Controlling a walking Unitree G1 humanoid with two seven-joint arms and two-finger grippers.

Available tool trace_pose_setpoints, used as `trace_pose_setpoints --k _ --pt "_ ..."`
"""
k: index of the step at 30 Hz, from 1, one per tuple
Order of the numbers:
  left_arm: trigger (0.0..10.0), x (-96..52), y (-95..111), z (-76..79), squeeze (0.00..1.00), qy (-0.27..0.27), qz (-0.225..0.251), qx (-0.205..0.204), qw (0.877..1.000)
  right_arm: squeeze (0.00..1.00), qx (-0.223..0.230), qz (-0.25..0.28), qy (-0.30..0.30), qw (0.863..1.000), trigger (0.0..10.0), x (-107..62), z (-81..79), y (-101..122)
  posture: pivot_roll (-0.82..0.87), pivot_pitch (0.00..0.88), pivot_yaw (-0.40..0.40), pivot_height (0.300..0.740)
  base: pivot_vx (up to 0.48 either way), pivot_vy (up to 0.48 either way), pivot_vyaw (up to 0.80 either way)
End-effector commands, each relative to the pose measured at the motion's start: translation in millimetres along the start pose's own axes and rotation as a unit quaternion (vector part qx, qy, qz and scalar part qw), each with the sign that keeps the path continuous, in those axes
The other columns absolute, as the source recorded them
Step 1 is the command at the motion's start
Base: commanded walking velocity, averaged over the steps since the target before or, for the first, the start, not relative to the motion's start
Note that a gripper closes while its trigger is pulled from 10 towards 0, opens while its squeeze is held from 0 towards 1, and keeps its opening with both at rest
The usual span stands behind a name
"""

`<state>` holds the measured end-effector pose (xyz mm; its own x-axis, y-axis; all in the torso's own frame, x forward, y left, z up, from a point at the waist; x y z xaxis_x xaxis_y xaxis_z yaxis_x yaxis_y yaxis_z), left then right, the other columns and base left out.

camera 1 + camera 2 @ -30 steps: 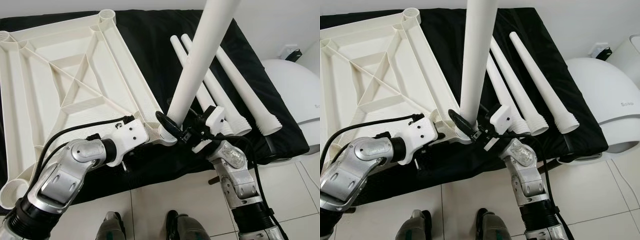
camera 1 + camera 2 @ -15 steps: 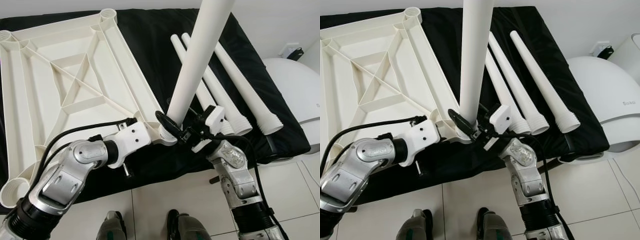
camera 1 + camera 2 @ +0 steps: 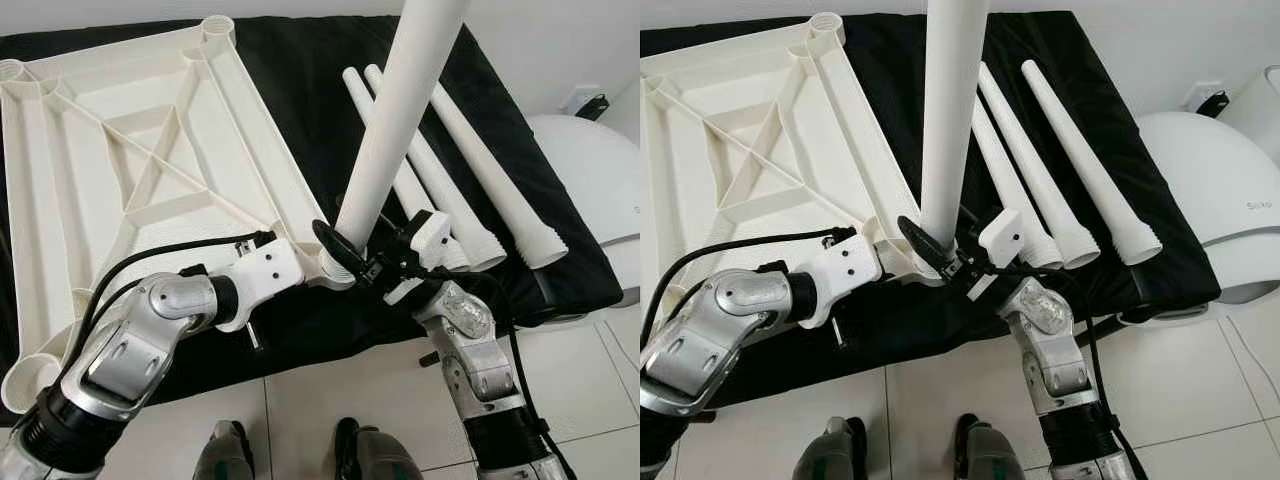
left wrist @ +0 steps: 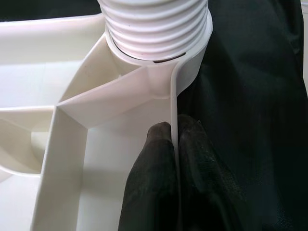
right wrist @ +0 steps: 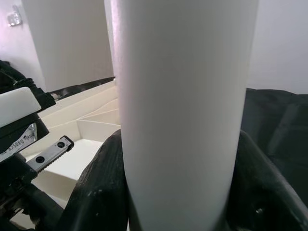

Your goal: Building children table

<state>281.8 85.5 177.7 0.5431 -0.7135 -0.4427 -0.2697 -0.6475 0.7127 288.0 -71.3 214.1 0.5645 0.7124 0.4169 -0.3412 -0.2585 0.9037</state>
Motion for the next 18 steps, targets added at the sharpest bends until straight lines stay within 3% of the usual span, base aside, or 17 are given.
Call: trace_pose_setpoints --k 1,3,4,5,6,18 --pt "0.0 -11.0 -46.4 -29.3 0.00 0.119 -0.118 -0.042 0.985 0.00 0.026 -0.026 0.000 0.999 10.0 -7.7 -8.1 -14.0 0.07 0.293 0.001 0.740 0.000 0.000 0.00" --pt "0.0 -10.8 -46.6 -30.7 0.00 0.124 -0.120 -0.045 0.984 0.00 0.027 -0.026 -0.010 0.999 10.0 -8.3 -7.0 -14.5 0.07 0.293 0.001 0.740 0.000 0.000 0.00" --pt "8.9 -10.7 -46.9 -31.7 0.00 0.127 -0.122 -0.045 0.983 0.00 0.028 -0.027 -0.019 0.999 10.0 -9.0 -6.0 -14.9 0.07 0.293 0.001 0.740 0.000 0.000 0.00" --pt "8.9 -10.7 -46.9 -31.7 0.00 0.127 -0.122 -0.045 0.983 0.00 0.028 -0.027 -0.019 0.999 10.0 -9.0 -6.0 -14.9 0.07 0.293 0.001 0.740 0.000 0.000 0.00" --pt "10.0 -10.7 -47.8 -33.3 0.00 0.132 -0.125 -0.046 0.982 0.00 0.028 -0.026 -0.030 0.999 10.0 -9.6 -5.0 -15.3 0.07 0.294 0.001 0.740 0.000 0.000 0.00" --pt "10.0 -11.0 -49.7 -46.2 0.00 0.162 -0.134 -0.056 0.976 0.00 0.026 -0.028 -0.091 0.995 10.0 -11.5 -0.9 -16.7 0.07 0.293 0.001 0.740 0.000 0.000 0.00"
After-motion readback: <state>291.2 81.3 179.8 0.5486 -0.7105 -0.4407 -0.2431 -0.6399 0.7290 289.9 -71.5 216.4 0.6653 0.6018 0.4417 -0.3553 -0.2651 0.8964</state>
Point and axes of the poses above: a point about 5 cm out from each wrist's last joint towards the gripper, its own x axis pointing out of the wrist towards the gripper, its own y axis along the axis of the wrist's last joint, z = x × y, the point moved 3 cm from there along x, pointing out of the wrist towards the gripper, and after that the axes turned 10 degrees about x, right-handed, at the moved point
